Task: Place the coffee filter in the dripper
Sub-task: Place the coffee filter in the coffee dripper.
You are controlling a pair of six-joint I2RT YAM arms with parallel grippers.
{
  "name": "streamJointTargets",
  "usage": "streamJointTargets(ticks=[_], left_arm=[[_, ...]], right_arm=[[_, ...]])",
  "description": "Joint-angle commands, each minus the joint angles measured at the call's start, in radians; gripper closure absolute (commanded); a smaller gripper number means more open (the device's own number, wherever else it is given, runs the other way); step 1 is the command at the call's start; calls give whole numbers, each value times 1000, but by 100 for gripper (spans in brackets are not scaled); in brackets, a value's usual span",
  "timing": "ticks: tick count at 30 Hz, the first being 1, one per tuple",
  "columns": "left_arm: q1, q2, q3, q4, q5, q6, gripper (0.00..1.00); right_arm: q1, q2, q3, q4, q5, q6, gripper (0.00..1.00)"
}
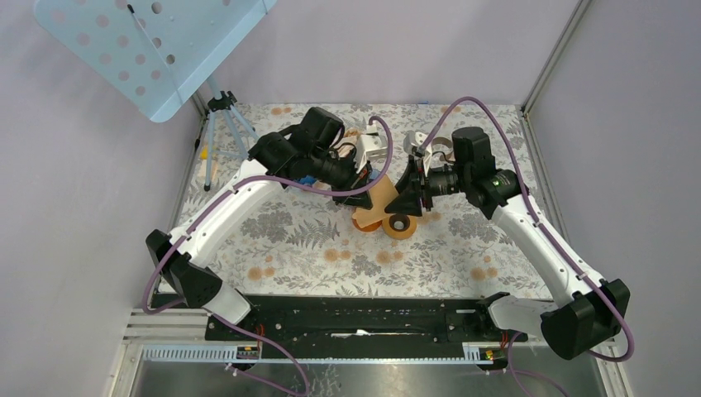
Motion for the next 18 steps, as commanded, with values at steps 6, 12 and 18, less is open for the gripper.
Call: streamJointTargets(ticks=[6,12,18], left_arm=[[-4,-11,29,52,42,14,100],[-3,-24,25,90,47,8,93],[63,-102,-33,91,153,70,53]], right_arm=[[14,24,-9,130,-85,110,80],[15,26,-12,156,-98,138,100],[-4,3,16,83,-106,72,100]])
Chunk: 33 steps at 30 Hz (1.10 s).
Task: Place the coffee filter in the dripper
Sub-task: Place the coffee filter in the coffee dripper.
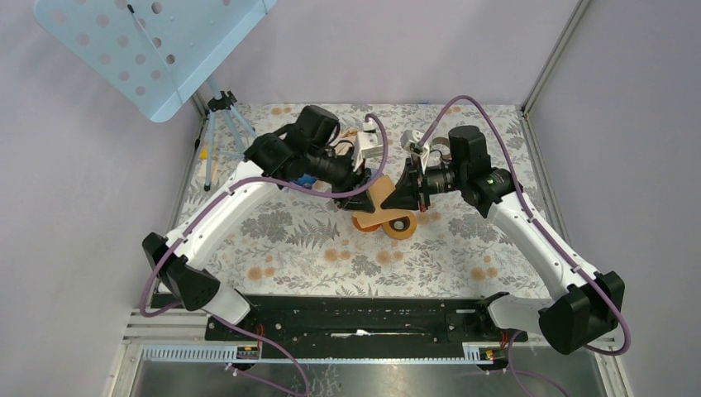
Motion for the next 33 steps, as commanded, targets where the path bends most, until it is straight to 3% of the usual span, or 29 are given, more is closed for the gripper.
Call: streamJointTargets(ticks=[1,7,13,24,33], left_arm=[[83,-115,-45,45,143,61,49],[247,-232,-204,111,242,74,36],[248,-280,-350,266,327,-13,32],[234,-264,-396,394,330,-136,32],[206,-245,-388,403,282,-143,34]], right_arm=[[-14,-34,32,-25,-51,-39,100],[-39,-68,-11,31,-160,13,100],[-63,-71,-102,342,-238,293,100],[-69,-57,-131,446,-225,377,100],[-69,-51,-130,484,-224,412,100]])
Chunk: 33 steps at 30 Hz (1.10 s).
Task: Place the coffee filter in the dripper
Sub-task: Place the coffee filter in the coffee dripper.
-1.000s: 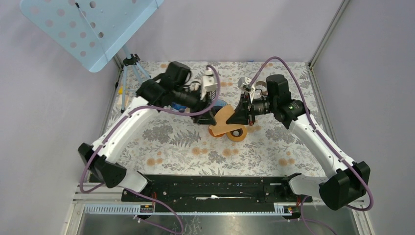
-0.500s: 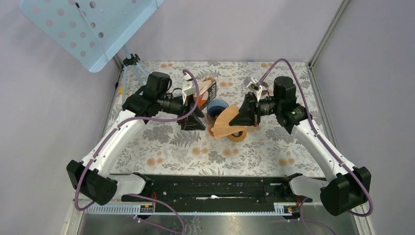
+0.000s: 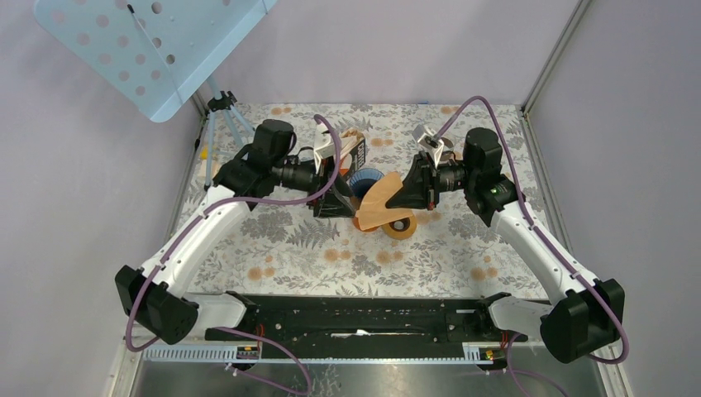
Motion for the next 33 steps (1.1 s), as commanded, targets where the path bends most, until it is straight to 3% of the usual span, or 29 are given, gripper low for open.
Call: streamJointTargets(ticks=[1,14,23,33], left_arm=[[-4,13,14,56,-2,-9,35],[37,-23,-16,140,27,-87,38],[-2,-17,-52,153,4,-95,39],[-6,-29,-62,154,41,-93,39]], right_arm=[[-7,0,1,59,-33,29,100],[-6,-5,-7,54,-35,22,100],[-7,-1,1,65,-7,38,100],[-8,4,30,-48,53,-54,100]])
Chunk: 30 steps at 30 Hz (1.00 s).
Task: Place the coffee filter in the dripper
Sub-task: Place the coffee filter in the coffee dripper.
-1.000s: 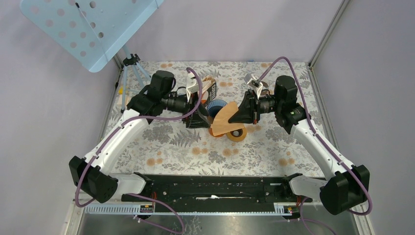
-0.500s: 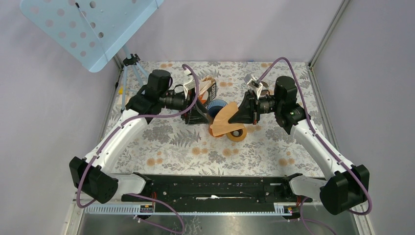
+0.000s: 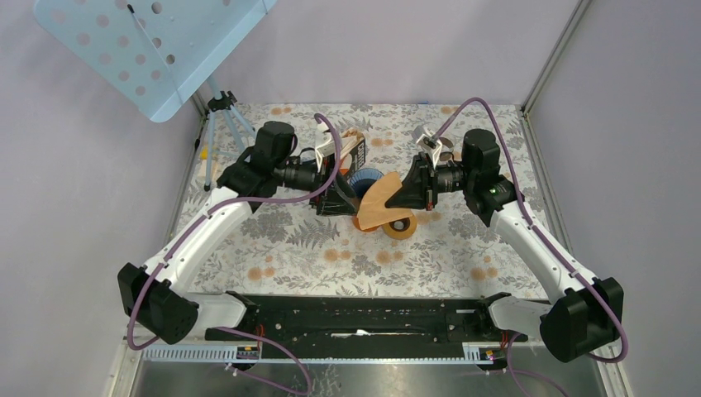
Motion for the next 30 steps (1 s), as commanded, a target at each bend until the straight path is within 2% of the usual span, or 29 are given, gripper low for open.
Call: streamJointTargets(ticks=[1,30], left_arm=[[0,-34,-11,49,39,5,40],[-36,28,55,46,7,-3,42]], right_arm=[[-6,2,41,-22,20,-36,100],[-6,0,49,-46,33,-48,100]])
